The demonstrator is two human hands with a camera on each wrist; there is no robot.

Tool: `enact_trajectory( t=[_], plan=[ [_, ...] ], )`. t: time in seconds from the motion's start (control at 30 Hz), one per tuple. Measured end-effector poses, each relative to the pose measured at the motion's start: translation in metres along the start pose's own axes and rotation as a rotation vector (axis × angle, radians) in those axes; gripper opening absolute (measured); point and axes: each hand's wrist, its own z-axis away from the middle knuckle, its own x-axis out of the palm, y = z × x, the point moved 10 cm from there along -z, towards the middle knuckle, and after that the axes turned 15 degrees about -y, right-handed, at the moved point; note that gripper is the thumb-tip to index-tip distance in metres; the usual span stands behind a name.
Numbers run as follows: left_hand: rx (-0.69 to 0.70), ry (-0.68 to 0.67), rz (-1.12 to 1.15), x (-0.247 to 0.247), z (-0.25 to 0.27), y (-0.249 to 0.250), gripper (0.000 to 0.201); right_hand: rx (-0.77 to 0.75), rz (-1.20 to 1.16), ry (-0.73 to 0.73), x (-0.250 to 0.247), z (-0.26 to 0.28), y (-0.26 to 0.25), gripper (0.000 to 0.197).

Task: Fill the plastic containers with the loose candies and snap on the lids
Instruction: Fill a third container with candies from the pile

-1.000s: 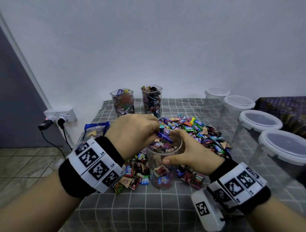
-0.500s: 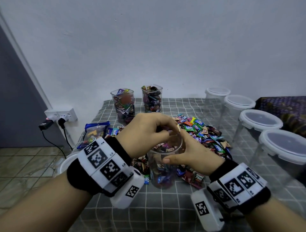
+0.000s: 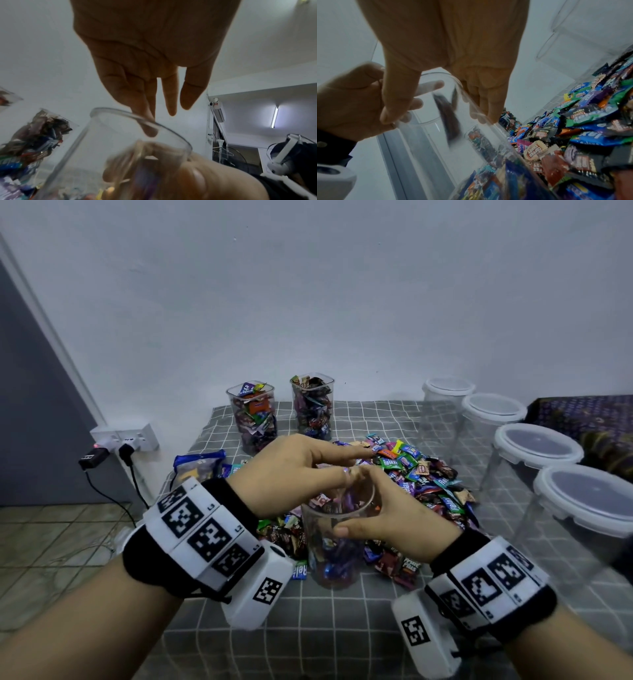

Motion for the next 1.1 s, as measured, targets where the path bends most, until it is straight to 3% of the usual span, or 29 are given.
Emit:
enact_trajectory(
  t=[0.13,0.23,0.33,0.53,0.6,0.87,1.1],
  plan=[
    [0.005,0.123,-0.013,-0.013,0.005,0.0,0.038,0.019,-0.003,0.001,-0.002,0.001,0.001,0.077],
    [0.017,0.247,0.012,-0.031,0.011,-0.005,0.03,0.048,0.05,-0.047,0.005,0.003,0.006,0.087],
    [-0.094,0.294,-0.091,-0.045,0.016,-0.027,0.033,0.08,0.198,-0.117,0.012,0.005,0.014,0.093],
    [-0.428,0.114,-0.369,-0.041,0.014,-0.086,0.082,0.255,0.608,-0.123,-0.008,0.005,0.032,0.119],
    [-0.492,0.075,-0.442,-0.037,0.013,-0.101,0.09,0.348,0.712,-0.123,-0.017,0.006,0.038,0.119],
    [-0.686,-0.182,-0.641,-0.005,-0.008,-0.164,0.119,0.578,0.953,-0.196,-0.025,-0.013,0.067,0.121],
    [-0.685,-0.209,-0.671,0.002,-0.028,-0.175,0.118,0.671,1.0,-0.245,-0.029,-0.037,0.087,0.123]
  ],
)
